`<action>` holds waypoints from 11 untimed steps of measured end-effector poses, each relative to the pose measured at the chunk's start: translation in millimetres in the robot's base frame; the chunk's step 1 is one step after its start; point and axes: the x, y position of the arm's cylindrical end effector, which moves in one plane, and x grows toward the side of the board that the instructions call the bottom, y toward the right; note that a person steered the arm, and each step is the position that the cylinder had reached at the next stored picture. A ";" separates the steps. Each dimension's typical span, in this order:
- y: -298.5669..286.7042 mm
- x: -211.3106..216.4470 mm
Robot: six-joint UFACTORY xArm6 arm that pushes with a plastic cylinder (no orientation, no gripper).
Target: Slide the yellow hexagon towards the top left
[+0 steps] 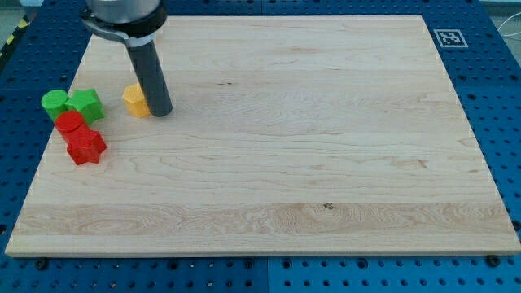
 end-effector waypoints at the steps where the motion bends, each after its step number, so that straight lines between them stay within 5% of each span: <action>1: -1.2 19.2; 3: -18.0 19.4; 10: -86.6 -127.5; 11: -89.8 -117.2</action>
